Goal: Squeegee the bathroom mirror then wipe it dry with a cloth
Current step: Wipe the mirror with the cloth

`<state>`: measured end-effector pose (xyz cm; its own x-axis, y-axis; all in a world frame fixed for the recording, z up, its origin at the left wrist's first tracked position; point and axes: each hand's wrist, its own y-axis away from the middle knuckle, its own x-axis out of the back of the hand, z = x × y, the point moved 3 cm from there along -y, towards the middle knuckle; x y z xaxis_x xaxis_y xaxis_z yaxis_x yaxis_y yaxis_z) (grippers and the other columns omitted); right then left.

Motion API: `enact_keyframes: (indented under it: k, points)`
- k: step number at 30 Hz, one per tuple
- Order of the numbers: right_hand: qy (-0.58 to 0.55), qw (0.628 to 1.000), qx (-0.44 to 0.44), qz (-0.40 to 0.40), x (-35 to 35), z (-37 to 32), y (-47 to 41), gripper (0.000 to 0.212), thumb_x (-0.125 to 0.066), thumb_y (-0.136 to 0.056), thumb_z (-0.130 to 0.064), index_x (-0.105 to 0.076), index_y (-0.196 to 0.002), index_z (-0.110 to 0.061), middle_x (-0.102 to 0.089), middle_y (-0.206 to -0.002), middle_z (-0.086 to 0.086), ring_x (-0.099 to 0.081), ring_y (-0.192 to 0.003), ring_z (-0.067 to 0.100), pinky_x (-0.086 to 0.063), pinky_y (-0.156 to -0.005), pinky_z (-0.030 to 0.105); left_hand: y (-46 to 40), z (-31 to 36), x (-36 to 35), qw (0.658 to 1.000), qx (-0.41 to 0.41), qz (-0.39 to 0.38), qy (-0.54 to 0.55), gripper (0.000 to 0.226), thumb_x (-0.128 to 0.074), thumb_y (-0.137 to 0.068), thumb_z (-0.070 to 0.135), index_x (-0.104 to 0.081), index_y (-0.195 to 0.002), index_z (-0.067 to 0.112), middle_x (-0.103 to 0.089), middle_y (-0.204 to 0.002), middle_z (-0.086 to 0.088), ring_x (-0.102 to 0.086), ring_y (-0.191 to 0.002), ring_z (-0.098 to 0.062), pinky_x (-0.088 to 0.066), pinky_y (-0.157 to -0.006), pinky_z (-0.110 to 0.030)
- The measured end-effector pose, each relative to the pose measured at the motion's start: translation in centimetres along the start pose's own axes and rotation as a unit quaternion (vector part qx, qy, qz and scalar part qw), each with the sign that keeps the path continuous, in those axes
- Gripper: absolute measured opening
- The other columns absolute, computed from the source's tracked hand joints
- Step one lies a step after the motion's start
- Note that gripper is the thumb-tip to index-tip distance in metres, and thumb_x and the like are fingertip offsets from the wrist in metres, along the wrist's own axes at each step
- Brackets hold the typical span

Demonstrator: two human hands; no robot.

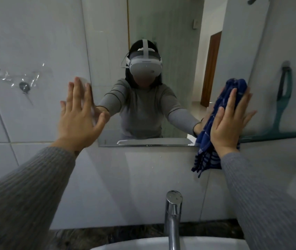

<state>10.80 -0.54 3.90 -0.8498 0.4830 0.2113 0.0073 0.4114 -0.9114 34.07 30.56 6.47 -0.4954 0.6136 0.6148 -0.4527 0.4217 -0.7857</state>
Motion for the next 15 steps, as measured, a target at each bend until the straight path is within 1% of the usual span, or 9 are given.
enact_keyframes:
  k: [3,5,7,10,13,15]
  points:
    - [-0.011,1.000,-0.010,-0.002,-0.7,1.0,2.8,0.052,-0.016,-0.103,-0.032,-0.014,-0.152,-0.013,-0.013,-0.157,0.021,-0.009,-0.145,0.035,-0.004,-0.112,0.064,0.1,0.0,-0.1,1.000,0.004,0.007,-0.006,0.088,-0.030,-0.084,0.060,0.009,-0.150,0.017,0.024,-0.157,-0.005,0.022,-0.143,-0.019,-0.003,-0.116,-0.051]
    - [-0.010,1.000,0.009,-0.001,-1.3,0.3,4.2,0.052,-0.017,-0.103,-0.032,-0.012,-0.151,-0.013,-0.015,-0.156,0.022,-0.010,-0.145,0.037,-0.003,-0.112,0.064,0.2,0.0,-0.2,1.000,0.008,0.013,-0.003,0.088,-0.031,-0.084,0.059,0.009,-0.150,0.017,0.022,-0.157,-0.005,0.021,-0.143,-0.019,-0.002,-0.116,-0.050]
    - [-0.012,0.999,0.052,-0.002,-1.8,-1.5,5.2,0.052,-0.017,-0.103,-0.032,-0.012,-0.151,-0.013,-0.018,-0.155,0.023,-0.012,-0.143,0.039,0.001,-0.111,0.062,0.2,0.0,-0.2,1.000,0.008,0.017,-0.002,0.088,-0.033,-0.084,0.058,0.007,-0.151,0.017,0.021,-0.158,-0.006,0.020,-0.144,-0.019,-0.002,-0.116,-0.050]
    - [-0.012,0.994,0.105,-0.001,-2.0,-5.1,5.8,0.052,-0.018,-0.103,-0.032,-0.019,-0.150,-0.012,-0.023,-0.154,0.022,-0.015,-0.142,0.039,0.007,-0.113,0.056,0.3,-0.1,-0.1,1.000,0.005,0.025,-0.001,0.087,-0.035,-0.085,0.057,0.004,-0.151,0.015,0.017,-0.159,-0.007,0.017,-0.144,-0.019,-0.004,-0.116,-0.051]
    - [-0.006,0.993,0.120,-0.002,-2.2,-8.2,6.2,0.051,-0.019,-0.103,-0.034,-0.022,-0.149,-0.012,-0.026,-0.153,0.021,-0.015,-0.142,0.035,0.005,-0.114,0.054,0.3,-0.2,-0.1,0.999,0.006,0.031,0.006,0.087,-0.036,-0.085,0.056,0.001,-0.151,0.014,0.013,-0.159,-0.009,0.013,-0.145,-0.021,-0.007,-0.116,-0.053]
    - [-0.007,0.991,0.137,-0.010,-2.6,-10.0,6.6,0.052,-0.022,-0.103,-0.034,-0.015,-0.151,-0.014,-0.024,-0.154,0.019,-0.007,-0.145,0.031,0.004,-0.114,0.055,0.3,-0.2,-0.1,1.000,0.005,0.029,0.007,0.087,-0.036,-0.085,0.057,0.001,-0.151,0.015,0.014,-0.159,-0.008,0.013,-0.146,-0.021,-0.007,-0.116,-0.053]
